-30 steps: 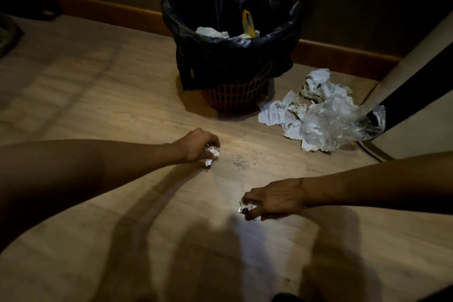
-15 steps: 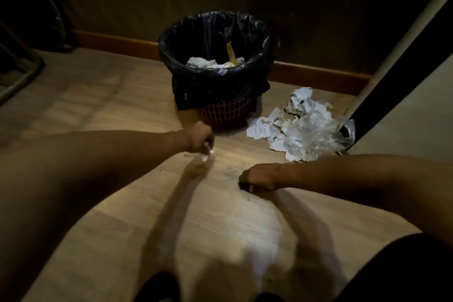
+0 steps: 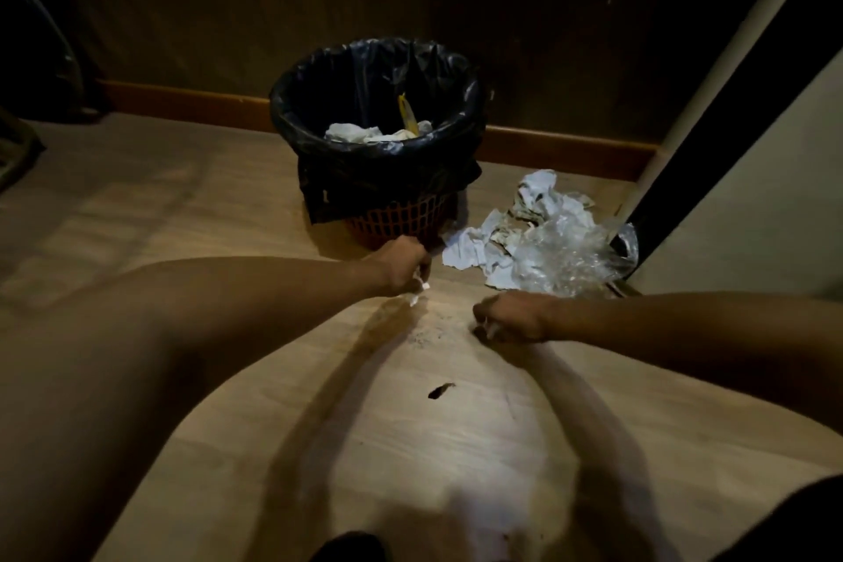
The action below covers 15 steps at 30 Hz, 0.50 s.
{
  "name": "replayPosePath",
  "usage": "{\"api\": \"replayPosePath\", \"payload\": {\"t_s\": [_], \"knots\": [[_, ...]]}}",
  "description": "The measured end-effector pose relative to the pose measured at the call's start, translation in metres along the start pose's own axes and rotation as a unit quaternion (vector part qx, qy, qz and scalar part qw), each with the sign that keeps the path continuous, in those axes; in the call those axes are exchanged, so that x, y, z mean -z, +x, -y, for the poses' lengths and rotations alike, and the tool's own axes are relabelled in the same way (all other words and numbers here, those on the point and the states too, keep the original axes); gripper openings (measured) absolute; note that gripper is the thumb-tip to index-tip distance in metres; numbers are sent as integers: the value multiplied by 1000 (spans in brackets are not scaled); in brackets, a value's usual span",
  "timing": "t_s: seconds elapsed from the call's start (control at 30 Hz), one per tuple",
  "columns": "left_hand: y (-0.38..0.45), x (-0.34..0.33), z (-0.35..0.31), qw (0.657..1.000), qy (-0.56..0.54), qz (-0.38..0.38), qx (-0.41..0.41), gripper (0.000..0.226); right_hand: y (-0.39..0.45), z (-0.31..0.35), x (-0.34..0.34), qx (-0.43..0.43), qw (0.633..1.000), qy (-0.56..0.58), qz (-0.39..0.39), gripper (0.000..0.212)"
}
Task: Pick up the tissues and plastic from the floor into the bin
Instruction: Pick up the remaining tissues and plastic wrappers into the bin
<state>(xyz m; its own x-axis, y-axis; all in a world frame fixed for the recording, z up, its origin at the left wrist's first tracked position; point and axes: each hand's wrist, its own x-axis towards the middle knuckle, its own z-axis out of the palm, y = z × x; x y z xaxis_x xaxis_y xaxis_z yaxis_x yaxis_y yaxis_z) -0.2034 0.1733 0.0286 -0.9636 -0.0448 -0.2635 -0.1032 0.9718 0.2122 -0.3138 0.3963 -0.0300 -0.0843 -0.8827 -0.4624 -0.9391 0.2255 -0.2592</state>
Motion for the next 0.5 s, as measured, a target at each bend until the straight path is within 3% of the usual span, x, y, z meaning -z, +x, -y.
{"api": "replayPosePath", "payload": {"t_s": [0.13,0.27,0.37,0.5], "knots": [[22,-17,-4,1000,21,14,-11,33,-26,-34,23,-106,978,96,-150,26],[50,-30,-17,1000,-14,12,-14,42,-44,-65,56,-286,902,172,-273,31],[72,-33,-33,998,-59,-26,-10,64,-55,-84,58,-352,909,20,-222,64],[111,-47,-37,987,-158,6,8,94,-54,-96,48,-375,917,32,-132,106]]}}
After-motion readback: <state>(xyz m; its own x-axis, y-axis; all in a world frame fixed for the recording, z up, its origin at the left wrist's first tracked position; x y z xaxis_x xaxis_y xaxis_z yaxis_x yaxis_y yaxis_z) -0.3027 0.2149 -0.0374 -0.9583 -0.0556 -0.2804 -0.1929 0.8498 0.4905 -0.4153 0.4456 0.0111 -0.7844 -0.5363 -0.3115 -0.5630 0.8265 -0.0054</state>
